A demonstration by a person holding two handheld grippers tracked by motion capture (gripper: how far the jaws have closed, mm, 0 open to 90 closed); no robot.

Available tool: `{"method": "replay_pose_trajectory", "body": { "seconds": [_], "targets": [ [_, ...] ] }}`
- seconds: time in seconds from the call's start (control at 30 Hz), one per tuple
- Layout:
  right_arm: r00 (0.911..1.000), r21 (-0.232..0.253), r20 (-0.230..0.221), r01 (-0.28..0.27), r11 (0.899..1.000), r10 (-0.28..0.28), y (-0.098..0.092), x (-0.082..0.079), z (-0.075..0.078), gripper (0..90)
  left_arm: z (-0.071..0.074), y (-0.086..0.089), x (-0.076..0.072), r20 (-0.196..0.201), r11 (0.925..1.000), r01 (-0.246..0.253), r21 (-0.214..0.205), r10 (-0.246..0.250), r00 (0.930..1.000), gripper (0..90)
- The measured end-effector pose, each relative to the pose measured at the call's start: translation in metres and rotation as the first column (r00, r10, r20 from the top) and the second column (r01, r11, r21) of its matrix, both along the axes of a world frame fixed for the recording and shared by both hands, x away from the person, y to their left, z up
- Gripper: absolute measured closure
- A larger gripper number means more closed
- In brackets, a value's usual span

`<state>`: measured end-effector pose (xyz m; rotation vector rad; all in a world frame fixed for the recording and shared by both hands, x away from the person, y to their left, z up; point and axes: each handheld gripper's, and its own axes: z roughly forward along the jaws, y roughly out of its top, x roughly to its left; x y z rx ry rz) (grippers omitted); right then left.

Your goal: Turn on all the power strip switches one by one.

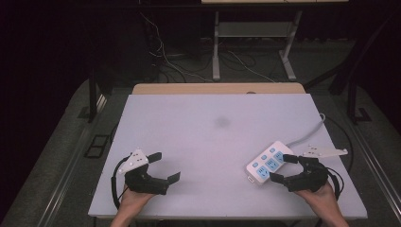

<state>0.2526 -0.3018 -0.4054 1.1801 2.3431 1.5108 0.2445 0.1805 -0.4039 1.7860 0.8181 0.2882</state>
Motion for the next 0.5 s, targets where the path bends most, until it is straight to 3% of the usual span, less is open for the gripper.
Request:
{"method": "replay_pose_trajectory", "body": {
  "seconds": [0.17, 0.5],
  "targets": [
    [1.0000, -0.025, -0.001, 0.004, 1.000, -0.004, 0.0013, 0.0002, -0.0030, 0.3, -0.0021, -0.0004, 0.0016, -0.012, 0.9999, 0.004, -0.011, -0.004, 0.9999, 0.0],
    [0.9999, -0.037, -0.011, -0.003, 0.999, 0.003, 0.0014, 0.0009, -0.0038, 0.3, -0.0032, -0.0064, 0.0002, -0.013, 0.9996, 0.020, 0.018, -0.020, 0.9997, 0.0]
  ]
}}
